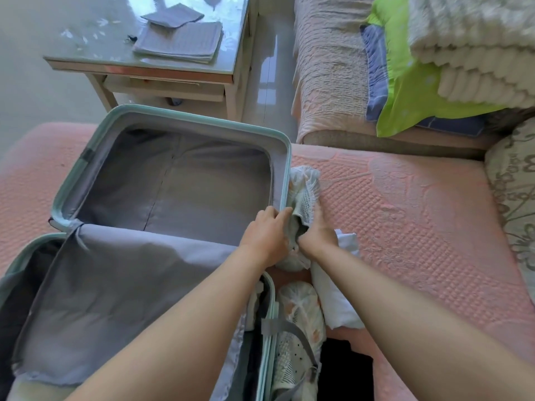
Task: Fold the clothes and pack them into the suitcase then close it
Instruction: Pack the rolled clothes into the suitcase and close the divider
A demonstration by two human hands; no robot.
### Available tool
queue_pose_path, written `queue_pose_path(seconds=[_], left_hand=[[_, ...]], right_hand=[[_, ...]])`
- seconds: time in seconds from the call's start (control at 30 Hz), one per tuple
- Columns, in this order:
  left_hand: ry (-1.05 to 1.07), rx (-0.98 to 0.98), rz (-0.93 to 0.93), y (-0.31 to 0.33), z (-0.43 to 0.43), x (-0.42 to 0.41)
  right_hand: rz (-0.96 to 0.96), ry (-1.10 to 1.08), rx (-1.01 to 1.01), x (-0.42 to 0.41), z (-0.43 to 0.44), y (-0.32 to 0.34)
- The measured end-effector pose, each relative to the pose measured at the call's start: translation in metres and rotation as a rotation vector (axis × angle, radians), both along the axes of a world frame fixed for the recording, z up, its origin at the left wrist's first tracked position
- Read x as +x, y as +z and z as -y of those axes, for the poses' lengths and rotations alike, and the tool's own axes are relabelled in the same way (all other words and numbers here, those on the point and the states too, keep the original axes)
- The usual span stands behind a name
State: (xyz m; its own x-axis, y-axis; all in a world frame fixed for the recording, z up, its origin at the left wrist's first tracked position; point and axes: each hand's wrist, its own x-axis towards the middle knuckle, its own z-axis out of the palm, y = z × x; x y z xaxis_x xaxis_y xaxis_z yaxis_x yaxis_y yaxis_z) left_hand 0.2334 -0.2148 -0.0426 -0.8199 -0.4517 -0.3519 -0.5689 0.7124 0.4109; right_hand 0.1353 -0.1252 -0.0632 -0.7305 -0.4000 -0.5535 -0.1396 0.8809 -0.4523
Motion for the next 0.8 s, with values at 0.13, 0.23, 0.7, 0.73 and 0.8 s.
queue_pose_path(seconds=[0.13, 0.23, 0.7, 0.73, 0.8], left_hand=[[0.02, -0.009, -0.103, 0.008, 0.004, -0.005], [0.058, 0.083, -0.193, 0.028, 0.003, -0.018], [0.388, 0.266, -0.194, 0.06, 0.111, 0.048], [0.399, 0.278, -0.145, 0.055, 0.119, 0.056], [0.398, 0.313, -0.051, 0.041, 0.128, 0.068]], right_hand=[[-0.034, -0.256, -0.144, -0.006, -0.005, 0.023], [-0.097, -0.402, -0.228, -0.009, -0.014, 0.051], [0.025, -0.083, -0.401, 0.065, 0.11, 0.095], [0.061, -0.06, -0.376, 0.073, 0.118, 0.088], [0.111, -0.024, -0.328, 0.086, 0.126, 0.072]])
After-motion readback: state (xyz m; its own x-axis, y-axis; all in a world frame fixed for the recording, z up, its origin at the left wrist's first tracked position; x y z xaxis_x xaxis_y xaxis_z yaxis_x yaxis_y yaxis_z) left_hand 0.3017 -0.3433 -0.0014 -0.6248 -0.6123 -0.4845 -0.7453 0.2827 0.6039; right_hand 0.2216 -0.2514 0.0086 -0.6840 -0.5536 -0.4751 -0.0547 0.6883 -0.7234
